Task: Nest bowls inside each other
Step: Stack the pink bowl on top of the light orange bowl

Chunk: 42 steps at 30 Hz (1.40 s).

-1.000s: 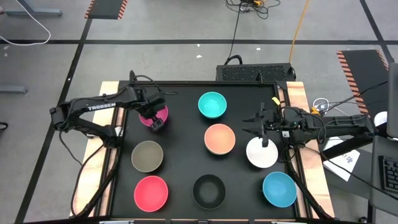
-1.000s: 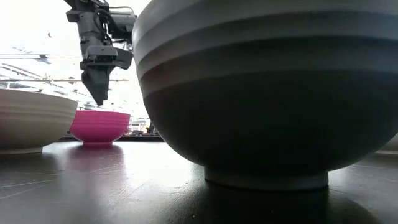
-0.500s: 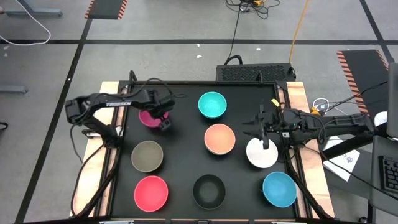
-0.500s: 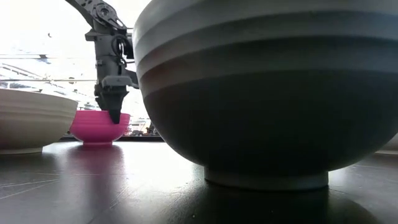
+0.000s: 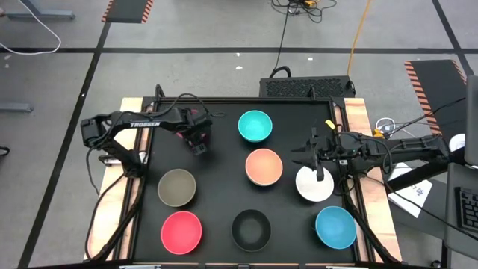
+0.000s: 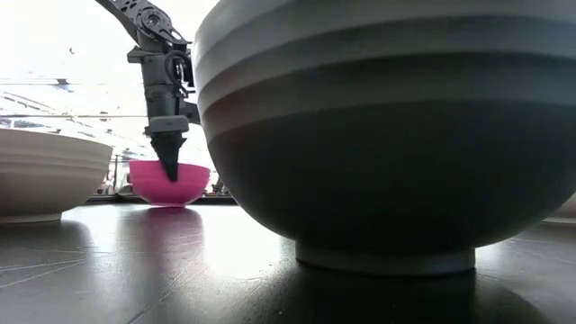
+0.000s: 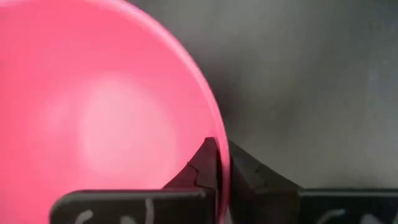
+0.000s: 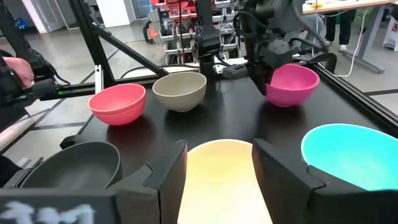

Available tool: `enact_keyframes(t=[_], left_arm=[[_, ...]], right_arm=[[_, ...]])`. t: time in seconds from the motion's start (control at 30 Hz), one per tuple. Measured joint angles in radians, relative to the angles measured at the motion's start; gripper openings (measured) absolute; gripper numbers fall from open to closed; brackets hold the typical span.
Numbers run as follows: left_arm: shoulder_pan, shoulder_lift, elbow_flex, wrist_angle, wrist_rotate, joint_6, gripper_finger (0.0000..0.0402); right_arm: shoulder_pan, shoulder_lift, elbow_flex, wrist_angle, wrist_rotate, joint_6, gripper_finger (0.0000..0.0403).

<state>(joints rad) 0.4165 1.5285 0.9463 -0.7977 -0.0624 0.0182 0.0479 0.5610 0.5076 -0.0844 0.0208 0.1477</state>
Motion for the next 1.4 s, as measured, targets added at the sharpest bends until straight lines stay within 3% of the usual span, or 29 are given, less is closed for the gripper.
enact_keyframes(t=[0.27, 0.53, 0.6, 0.73, 0.9, 1.17, 1.4], left_arm=[[-0.083, 0.002, 0.118, -0.066, -0.040, 0.008, 0.0005], [-0.286, 0.004, 0.418, -0.179, -0.025, 0.007, 0.0004], [-0.330, 0.025, 0.502, -0.182, 0.017, 0.003, 0.0004], [-0.387, 0.120, 0.664, -0.198, 0.142, -0.002, 0.0004], [-0.437, 0.283, 0.857, -0.225, 0.178, 0.049, 0.0004], [-0.472, 0.534, 1.058, -0.341, 0.114, 0.101, 0.0004], [-0.487, 0.631, 1.201, -0.382, 0.084, 0.149, 0.0004]], right_arm=[[-0.003, 0.000, 0.000, 0.001, 0.015, -0.013, 0.0176], [-0.003, 0.000, 0.000, 0.001, 0.116, -0.029, 0.0176], [-0.003, 0.000, 0.000, 0.001, 0.141, -0.029, 0.0176], [-0.014, 0.000, 0.000, 0.000, 0.141, -0.029, 0.0176], [-0.031, 0.000, 0.000, -0.011, 0.141, -0.037, 0.0176], [-0.054, 0.000, 0.000, -0.041, 0.140, -0.048, 0.0176], [-0.054, 0.000, -0.003, -0.063, 0.139, -0.048, 0.0176]])
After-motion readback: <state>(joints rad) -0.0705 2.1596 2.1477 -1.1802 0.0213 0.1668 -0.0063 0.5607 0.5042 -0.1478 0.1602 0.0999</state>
